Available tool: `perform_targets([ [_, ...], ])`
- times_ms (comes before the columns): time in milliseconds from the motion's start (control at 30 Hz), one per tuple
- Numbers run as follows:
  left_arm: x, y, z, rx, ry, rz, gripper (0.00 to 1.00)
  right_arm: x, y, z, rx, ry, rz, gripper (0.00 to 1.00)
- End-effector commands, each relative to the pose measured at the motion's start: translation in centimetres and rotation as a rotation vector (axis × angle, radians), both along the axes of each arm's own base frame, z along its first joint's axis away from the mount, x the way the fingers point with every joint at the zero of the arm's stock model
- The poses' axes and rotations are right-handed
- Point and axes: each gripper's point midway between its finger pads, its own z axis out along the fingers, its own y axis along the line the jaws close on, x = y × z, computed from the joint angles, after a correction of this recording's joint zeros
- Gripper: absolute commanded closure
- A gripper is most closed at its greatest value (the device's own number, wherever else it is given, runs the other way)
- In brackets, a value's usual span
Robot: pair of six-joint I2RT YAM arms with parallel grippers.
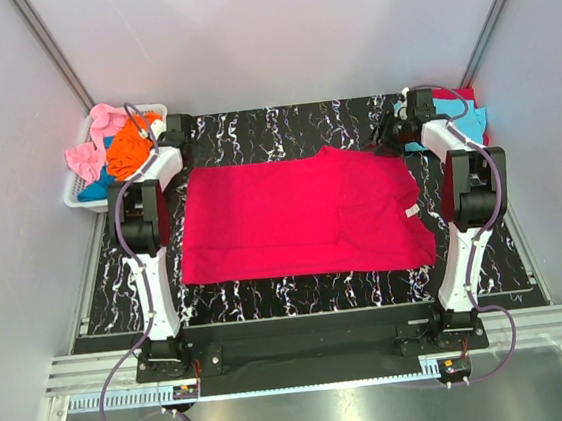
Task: Fold and stack the t-shirts
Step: Fold the tshirt
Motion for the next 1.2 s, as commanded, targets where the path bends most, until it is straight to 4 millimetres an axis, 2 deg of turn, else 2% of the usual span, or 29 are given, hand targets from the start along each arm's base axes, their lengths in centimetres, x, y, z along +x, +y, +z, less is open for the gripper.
perform_targets([
  [0, -2.1, 2.6, -1.8, 0.063, 0.093, 0.098, 0.43, 0.8, 0.3, 1.3, 0.030, -0.045, 0.008, 0.46],
  [133, -2.9, 3.3, -1.4, 0.130, 0.125, 0.116, 0.41, 0.4, 0.3, 1.1, 0.039, -0.035, 0.003, 0.47],
  [300, -3.5, 3.3, -1.9, 0.140, 0.168, 0.130, 0.41, 0.3, 0.5, 1.2, 0.048, -0.037, 0.004, 0.47],
  [433, -2.9, 3.1, -2.0, 0.134, 0.169, 0.130, 0.41, 0.3, 0.4, 1.4, 0.051, -0.038, 0.002, 0.48],
  [633, -2.2, 2.1, -3.0, 0.106, 0.186, 0.097, 0.52, 0.2, 0.1, 1.5, 0.059, -0.037, -0.004, 0.48],
  [1000, -1.1, 0.6, -3.2, 0.118, 0.182, 0.039, 0.49, 0.3, -0.4, 0.9, 0.072, -0.015, -0.030, 0.50],
  [1133, -1.2, 0.3, -3.1, 0.133, 0.184, 0.021, 0.65, 0.4, -0.5, 0.9, 0.079, -0.011, -0.036, 0.51],
  [1167, -1.3, 0.1, -3.0, 0.132, 0.183, 0.019, 0.75, 0.4, -0.6, 0.9, 0.081, -0.010, -0.035, 0.51],
])
